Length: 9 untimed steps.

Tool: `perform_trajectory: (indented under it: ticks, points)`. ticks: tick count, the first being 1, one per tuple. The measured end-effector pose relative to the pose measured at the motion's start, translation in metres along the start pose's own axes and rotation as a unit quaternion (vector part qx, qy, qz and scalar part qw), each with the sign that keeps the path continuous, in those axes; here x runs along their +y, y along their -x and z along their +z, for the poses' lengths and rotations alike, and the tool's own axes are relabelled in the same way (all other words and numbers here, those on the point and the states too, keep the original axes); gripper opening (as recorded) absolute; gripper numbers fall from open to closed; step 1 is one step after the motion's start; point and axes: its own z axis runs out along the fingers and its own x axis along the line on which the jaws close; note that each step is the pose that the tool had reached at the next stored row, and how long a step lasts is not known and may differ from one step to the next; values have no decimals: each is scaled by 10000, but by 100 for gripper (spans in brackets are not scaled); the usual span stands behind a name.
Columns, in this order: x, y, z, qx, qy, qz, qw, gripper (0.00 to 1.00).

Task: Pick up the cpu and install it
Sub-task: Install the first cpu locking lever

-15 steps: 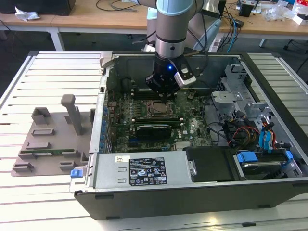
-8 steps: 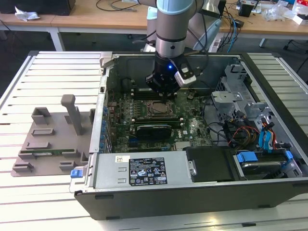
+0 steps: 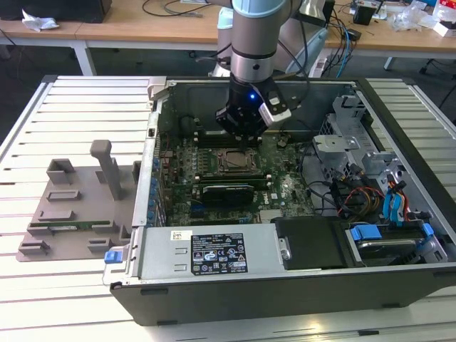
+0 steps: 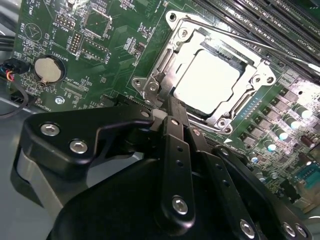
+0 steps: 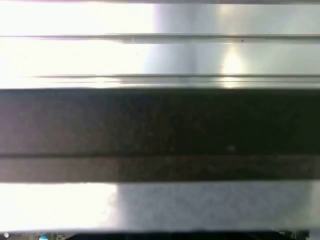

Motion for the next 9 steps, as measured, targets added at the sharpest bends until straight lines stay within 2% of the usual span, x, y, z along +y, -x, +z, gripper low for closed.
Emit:
perform_trajectory:
  ticks: [7,9]
  points:
    - [-1,1,-46,0,0,0,10000,11]
    - [-2,2,-94,-1,0,0,10000,11]
